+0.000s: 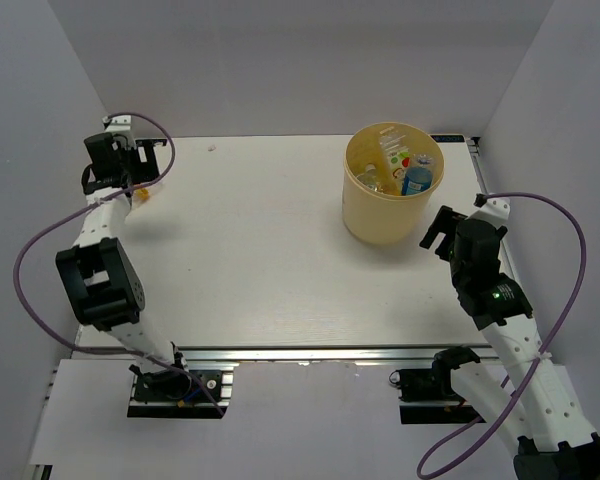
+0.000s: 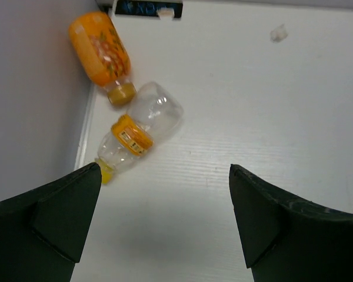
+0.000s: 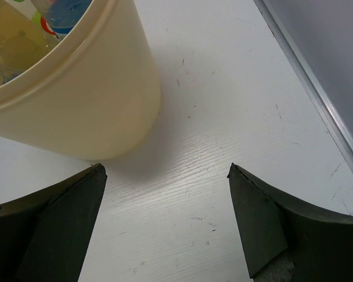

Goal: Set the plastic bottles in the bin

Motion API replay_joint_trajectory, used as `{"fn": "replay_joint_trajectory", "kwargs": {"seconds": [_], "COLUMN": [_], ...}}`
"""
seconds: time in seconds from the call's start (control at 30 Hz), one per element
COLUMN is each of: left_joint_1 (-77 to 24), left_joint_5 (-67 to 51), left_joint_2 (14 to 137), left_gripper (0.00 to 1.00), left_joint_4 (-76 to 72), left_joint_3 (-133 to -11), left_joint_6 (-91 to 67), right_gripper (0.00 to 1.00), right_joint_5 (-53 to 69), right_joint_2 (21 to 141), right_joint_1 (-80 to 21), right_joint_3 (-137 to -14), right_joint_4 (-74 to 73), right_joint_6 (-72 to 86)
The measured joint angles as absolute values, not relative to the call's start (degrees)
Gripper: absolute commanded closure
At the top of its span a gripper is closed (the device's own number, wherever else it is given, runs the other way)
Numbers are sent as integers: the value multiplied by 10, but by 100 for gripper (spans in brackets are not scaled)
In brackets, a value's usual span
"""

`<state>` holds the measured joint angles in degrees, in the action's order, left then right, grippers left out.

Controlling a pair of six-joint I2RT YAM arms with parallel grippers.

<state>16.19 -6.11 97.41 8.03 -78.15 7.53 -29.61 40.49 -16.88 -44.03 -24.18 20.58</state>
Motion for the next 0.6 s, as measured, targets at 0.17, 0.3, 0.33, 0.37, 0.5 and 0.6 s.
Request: {"fn": "replay_joint_trajectory", "kwargs": {"seconds": [0.17,0.3,0.33,0.37,0.5,0.6], "left_joint_1": [188,208,210,212,211,211], "left_joint_5": [-97,-103,-103,-103,-106,-112], "left_joint_2": [1102,1165,1180,1193,1227,1244], "left_gripper": [2,2,2,2,2,2], "left_joint_4": [116,149,156,163,176,180], "left_joint_3": [-860,-910,-927,-943,-991,-1012], "left_joint_6": [81,92,95,98,105,109], "right_gripper": [11,11,11,11,11,11], "right_joint_5": [-301,-305,-307,-308,-309,-309], "right_joint_2": [404,399,397,396,396,393], "right_joint_1": [-169,-169,-169,-169,-169,-169], "right_joint_3": [-440,-440,-440,-440,-443,-449], "right_joint_4": [-243,-244,-245,-246,-261,-272], "right_joint_6": [206,208,208,209,218,224]}}
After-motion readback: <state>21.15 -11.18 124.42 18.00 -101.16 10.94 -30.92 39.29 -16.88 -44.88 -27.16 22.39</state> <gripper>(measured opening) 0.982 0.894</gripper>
